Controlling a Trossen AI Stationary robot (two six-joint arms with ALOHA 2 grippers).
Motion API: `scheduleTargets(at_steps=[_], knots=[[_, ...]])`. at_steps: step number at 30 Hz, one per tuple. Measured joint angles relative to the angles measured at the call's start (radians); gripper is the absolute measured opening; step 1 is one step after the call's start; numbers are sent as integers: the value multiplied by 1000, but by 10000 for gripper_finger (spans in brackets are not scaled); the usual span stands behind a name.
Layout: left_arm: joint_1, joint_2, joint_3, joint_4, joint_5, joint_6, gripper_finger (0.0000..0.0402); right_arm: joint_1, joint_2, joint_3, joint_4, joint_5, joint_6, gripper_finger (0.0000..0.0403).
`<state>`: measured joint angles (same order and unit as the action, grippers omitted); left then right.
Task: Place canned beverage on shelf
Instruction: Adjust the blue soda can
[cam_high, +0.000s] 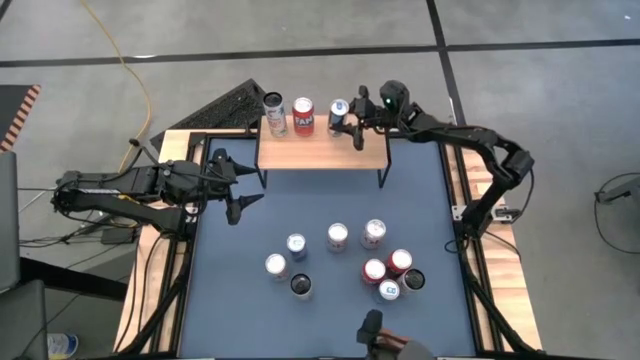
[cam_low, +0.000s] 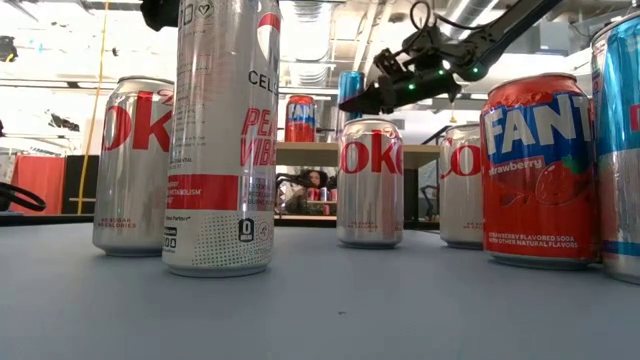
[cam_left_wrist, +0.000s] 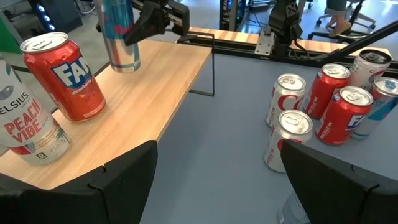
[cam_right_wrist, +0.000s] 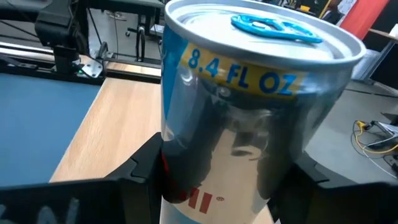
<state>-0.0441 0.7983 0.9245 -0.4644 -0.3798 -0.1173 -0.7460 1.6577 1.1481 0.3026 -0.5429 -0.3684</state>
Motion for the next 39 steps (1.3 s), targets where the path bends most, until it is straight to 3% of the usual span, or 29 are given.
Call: scheduleTargets(at_steps=[13,16,24,35,39], knots=[[0,0,0,8,-1,0,332,-23,0,2,77,-6,7,209],[0,0,0,8,-1,0,332,-33,19,57,52,-16,36,209],[0,0,0,7,-2,1,332,-36,127,282,-287,-52,-3,212],[0,0,0,-8,-2,1,332,-46,130,287,-344,-138,-36,212],[0,0,0,-8,-2,1,332,-46,130,238,-260,-144,-47,212]])
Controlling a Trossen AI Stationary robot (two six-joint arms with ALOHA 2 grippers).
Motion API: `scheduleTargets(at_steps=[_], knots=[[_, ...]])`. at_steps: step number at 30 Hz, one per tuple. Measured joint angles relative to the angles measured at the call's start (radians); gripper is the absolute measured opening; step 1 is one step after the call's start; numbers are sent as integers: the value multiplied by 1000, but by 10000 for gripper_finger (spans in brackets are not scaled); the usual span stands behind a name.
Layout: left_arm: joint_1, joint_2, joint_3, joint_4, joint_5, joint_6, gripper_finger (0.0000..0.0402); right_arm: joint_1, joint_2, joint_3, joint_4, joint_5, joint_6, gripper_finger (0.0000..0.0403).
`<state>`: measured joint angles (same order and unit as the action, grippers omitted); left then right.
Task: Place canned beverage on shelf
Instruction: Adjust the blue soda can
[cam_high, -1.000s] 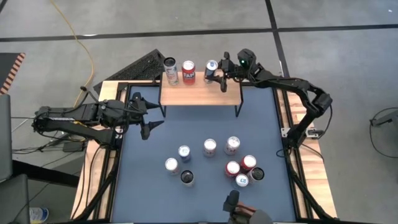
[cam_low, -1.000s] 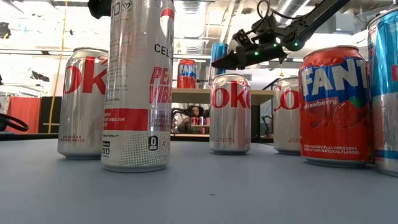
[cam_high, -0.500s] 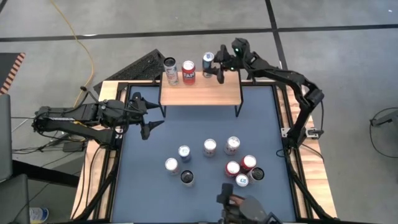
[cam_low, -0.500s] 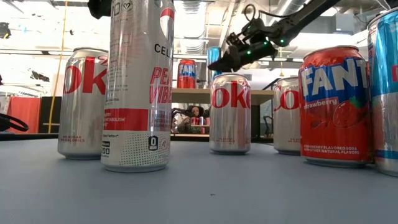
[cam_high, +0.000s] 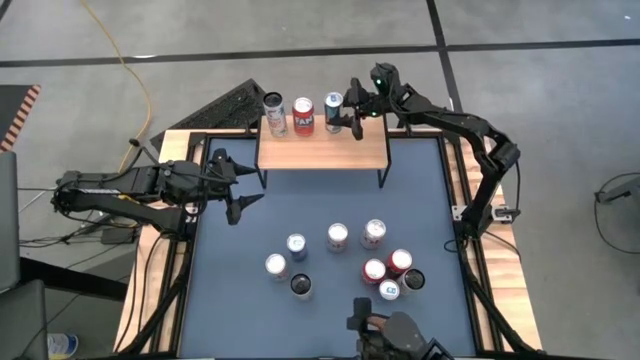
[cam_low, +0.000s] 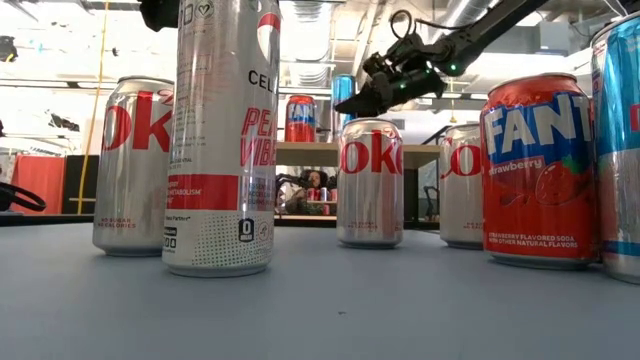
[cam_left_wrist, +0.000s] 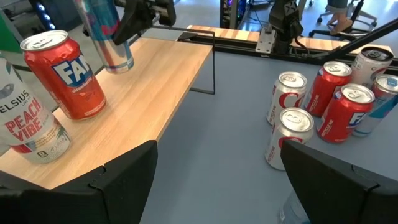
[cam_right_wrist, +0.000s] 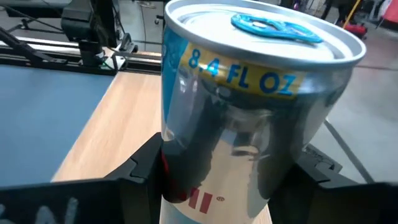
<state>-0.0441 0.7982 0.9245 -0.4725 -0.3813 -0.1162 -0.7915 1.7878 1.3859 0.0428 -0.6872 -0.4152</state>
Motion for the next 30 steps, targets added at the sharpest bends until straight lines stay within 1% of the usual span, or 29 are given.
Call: scheduleTargets(at_steps=[4,7,13,17,23,30], knots=[[0,0,0,0,0,0,332,-4,2,-67,97,4,28,212],[0,0,0,0,0,0,332,-12,2,-82,149,4,48,212],[0,0,0,0,0,-1,332,-3,2,-82,186,8,40,212],[0,0,0,0,-5,-1,332,-3,2,-83,173,5,41,212],[0,0,0,0,-5,-2,332,-3,49,-82,192,12,52,212],[0,0,0,0,-11,-1,332,0,63,-80,201,-2,75,212]])
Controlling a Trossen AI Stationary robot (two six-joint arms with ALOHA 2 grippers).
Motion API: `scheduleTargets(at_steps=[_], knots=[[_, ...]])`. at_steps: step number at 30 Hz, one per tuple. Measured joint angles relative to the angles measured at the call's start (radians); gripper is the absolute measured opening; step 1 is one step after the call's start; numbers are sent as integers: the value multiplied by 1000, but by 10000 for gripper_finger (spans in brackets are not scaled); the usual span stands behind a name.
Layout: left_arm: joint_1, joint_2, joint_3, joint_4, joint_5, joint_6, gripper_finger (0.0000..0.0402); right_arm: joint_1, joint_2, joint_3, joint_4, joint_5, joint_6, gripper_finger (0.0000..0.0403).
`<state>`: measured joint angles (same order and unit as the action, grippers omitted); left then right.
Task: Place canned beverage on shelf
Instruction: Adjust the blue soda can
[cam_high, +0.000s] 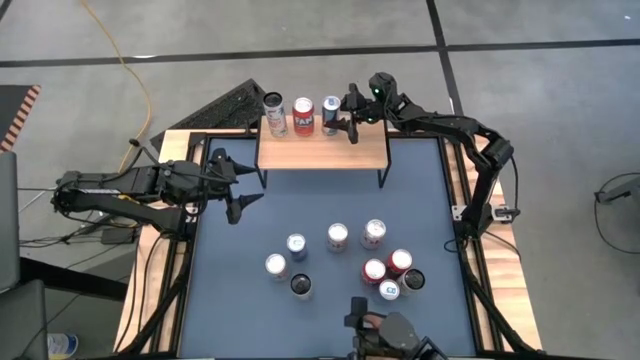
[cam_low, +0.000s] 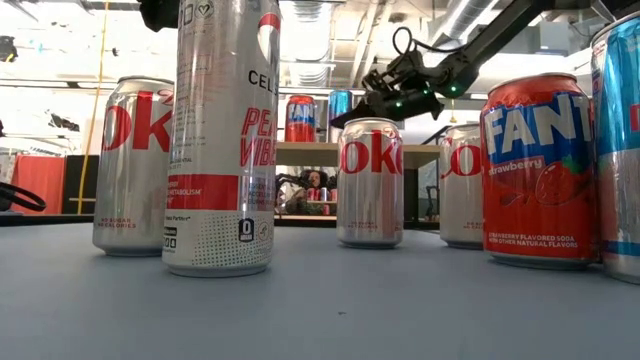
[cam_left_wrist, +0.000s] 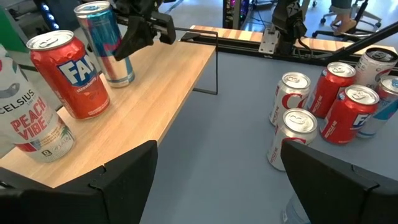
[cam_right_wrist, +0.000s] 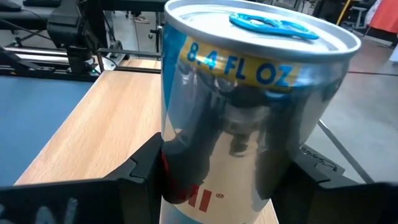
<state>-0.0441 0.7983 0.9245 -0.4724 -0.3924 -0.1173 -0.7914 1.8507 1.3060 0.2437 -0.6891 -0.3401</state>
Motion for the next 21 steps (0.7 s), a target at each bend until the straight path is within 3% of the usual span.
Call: scheduleTargets(at_steps=[7,13,21], knots=[[0,0,0,0,-13,0,332,-9,0,0,2,1,65,216],[0,0,0,0,-13,0,332,-1,0,0,-6,-3,82,255],[0,0,0,0,-14,0,332,31,2,-4,-29,35,-1,275]])
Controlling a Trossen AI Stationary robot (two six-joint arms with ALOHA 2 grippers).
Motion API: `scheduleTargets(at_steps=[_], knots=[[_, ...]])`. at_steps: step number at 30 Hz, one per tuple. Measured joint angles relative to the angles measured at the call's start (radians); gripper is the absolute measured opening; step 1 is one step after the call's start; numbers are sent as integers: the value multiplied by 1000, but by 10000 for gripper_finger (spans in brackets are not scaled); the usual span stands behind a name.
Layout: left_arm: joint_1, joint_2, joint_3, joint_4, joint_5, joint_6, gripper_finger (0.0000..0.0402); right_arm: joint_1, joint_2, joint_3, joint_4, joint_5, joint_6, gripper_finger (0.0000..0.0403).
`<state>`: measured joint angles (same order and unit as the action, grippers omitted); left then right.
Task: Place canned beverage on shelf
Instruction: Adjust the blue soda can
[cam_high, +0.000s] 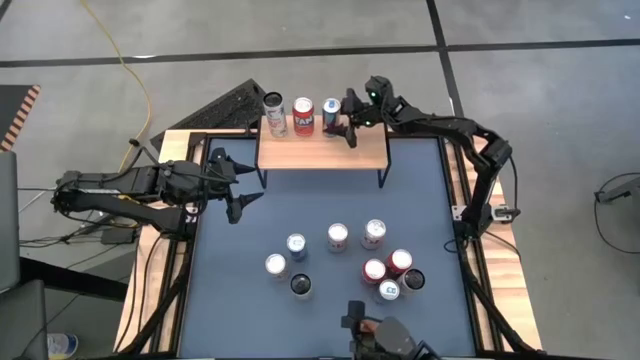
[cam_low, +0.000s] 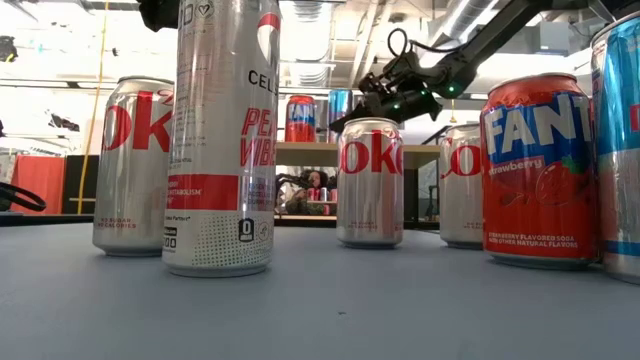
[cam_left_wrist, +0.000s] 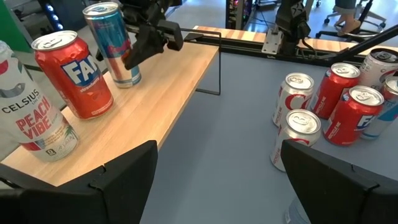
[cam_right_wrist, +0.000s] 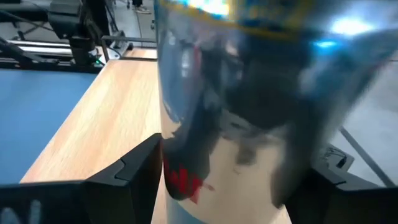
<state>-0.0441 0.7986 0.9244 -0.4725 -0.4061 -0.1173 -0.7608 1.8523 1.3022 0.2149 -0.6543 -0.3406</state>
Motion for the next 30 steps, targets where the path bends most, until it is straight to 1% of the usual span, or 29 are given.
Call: scheduleTargets(at_steps=[4,12,23,30], knots=[[0,0,0,0,0,0,332,3,0,0,8,30,-23,276],[0,0,0,0,-1,0,332,-1,0,0,9,53,-7,279],[0,0,0,0,-1,8,332,-1,0,1,10,54,-21,320],[0,0,0,-8,-1,8,332,0,-1,2,10,116,-19,336]])
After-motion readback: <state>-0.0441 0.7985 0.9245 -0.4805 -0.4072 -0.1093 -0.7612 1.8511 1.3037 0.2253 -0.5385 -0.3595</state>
